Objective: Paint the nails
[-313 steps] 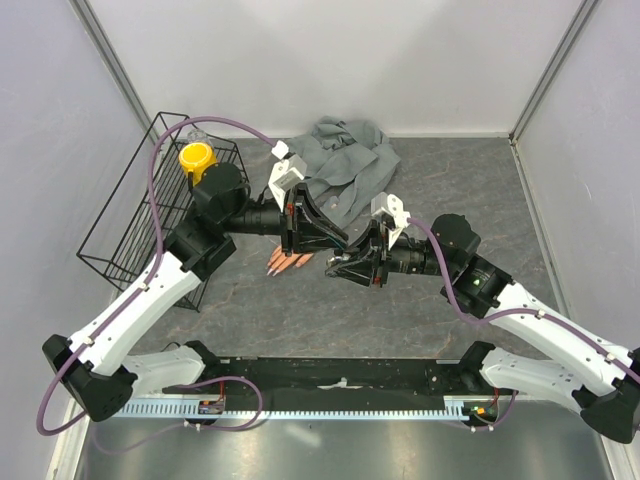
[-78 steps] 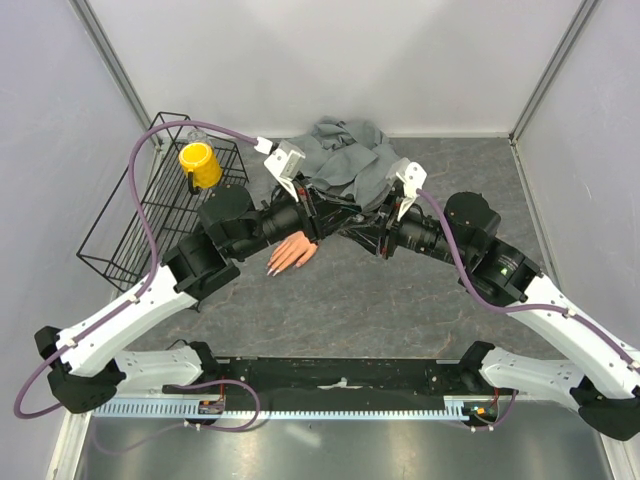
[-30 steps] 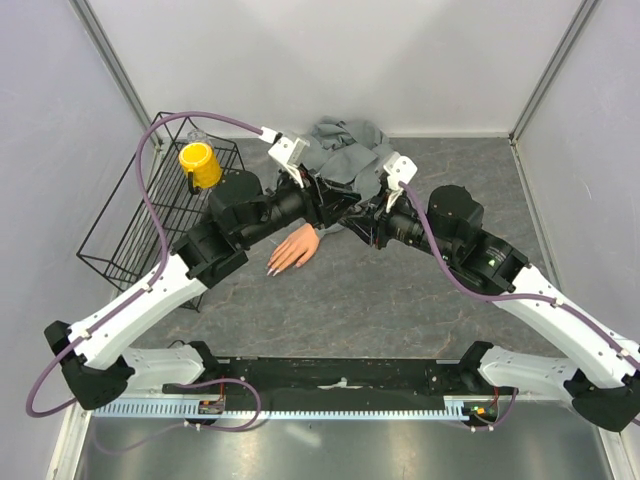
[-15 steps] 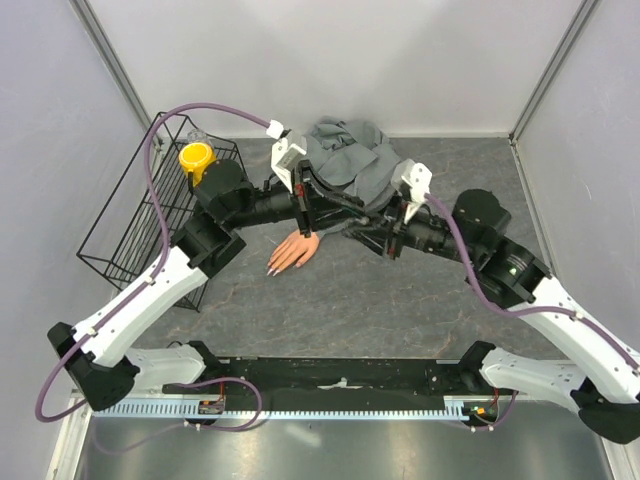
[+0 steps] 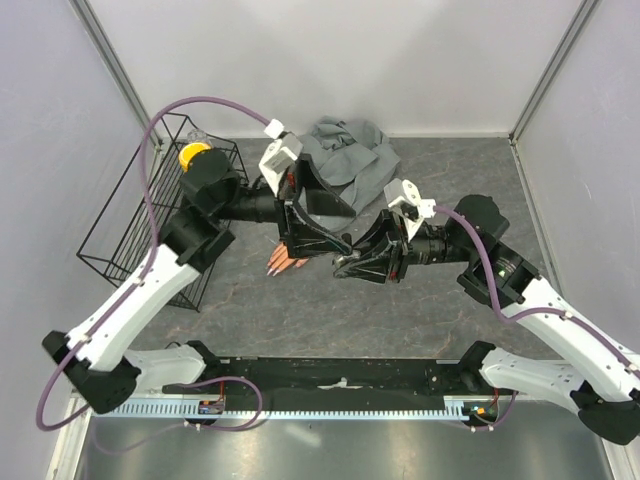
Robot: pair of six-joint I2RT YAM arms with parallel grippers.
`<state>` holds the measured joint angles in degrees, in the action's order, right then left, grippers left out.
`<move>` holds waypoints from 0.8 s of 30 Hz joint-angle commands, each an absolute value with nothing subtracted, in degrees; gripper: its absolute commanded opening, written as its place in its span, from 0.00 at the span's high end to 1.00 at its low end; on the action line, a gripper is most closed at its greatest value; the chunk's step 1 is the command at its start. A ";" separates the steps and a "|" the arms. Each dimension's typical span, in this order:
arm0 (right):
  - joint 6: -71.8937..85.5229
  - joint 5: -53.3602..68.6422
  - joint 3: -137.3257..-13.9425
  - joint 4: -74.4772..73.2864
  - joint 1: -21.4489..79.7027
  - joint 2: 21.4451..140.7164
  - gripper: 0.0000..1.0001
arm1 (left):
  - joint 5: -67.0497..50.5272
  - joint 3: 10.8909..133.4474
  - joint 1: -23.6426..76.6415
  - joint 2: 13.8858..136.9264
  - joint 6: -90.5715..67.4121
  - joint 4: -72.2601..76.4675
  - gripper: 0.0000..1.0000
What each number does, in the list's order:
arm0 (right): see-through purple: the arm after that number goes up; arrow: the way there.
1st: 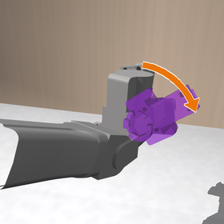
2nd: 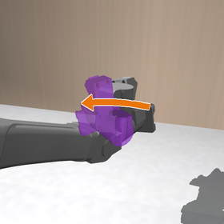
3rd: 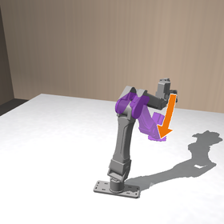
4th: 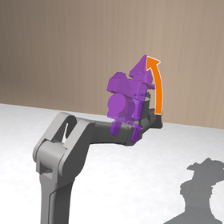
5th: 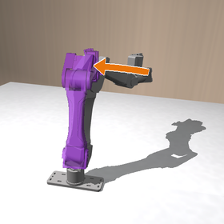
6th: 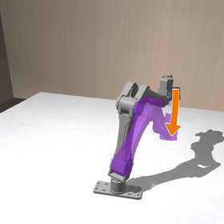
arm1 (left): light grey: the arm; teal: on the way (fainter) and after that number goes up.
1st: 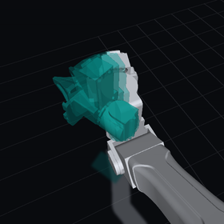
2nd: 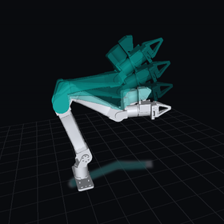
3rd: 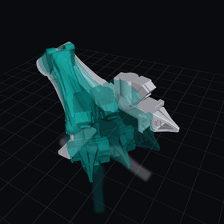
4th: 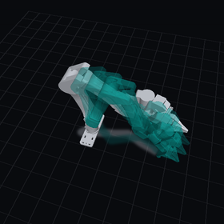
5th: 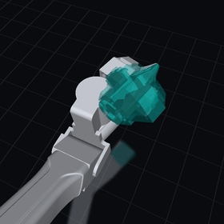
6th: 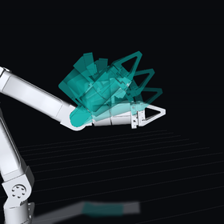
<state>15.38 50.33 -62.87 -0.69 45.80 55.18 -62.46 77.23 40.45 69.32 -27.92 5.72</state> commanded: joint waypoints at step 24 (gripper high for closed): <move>4.48 17.76 -72.33 -13.36 45.97 61.70 1.00 | -3.69 79.72 50.62 64.95 -21.09 -14.41 0.50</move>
<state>4.64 20.34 -69.49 -15.31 45.89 63.07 -6.11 78.30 48.97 63.94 -22.61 -14.20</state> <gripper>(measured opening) 0.294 0.516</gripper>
